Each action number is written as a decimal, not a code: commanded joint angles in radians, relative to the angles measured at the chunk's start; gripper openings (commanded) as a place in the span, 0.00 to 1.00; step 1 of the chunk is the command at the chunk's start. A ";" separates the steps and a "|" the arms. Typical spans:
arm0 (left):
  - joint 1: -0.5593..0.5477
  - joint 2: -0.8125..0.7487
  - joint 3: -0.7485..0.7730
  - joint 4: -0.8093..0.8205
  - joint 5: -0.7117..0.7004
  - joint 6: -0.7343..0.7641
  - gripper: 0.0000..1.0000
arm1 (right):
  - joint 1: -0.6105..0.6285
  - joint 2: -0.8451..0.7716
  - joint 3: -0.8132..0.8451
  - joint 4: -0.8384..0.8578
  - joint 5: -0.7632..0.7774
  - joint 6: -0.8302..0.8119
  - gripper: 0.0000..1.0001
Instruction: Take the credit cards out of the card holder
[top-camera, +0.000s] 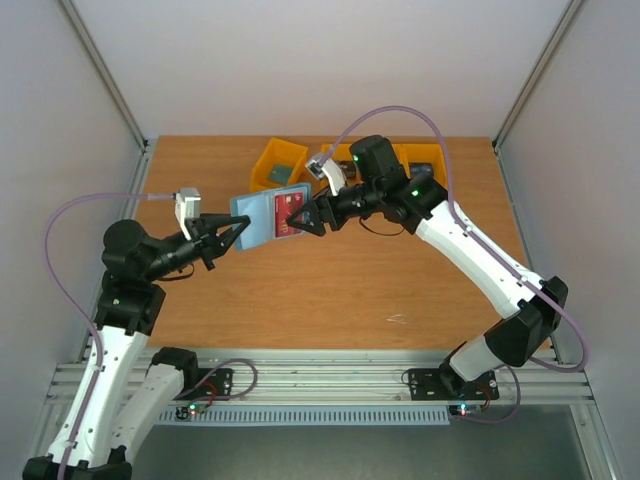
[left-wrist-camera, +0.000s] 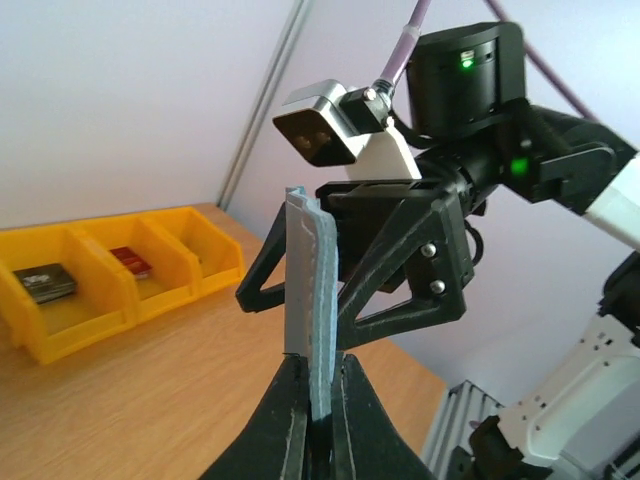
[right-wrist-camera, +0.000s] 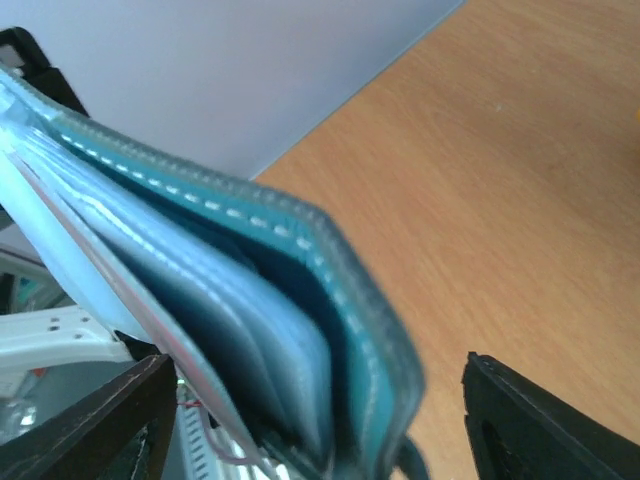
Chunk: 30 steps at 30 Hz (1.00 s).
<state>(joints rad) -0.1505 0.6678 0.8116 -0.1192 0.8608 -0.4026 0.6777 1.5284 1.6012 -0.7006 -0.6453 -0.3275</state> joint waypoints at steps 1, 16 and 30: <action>0.006 -0.020 -0.015 0.239 0.102 -0.159 0.00 | 0.001 -0.038 0.004 -0.004 -0.125 -0.039 0.70; 0.039 -0.031 0.010 -0.058 -0.214 -0.096 0.61 | -0.007 -0.049 0.020 0.004 -0.173 0.001 0.01; 0.063 -0.043 0.008 0.429 0.257 -0.212 0.46 | 0.051 0.133 0.280 -0.370 0.333 0.065 0.01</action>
<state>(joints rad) -0.0772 0.6163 0.8074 -0.0425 0.7662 -0.4168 0.6861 1.6566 1.8122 -0.9882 -0.4473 -0.2813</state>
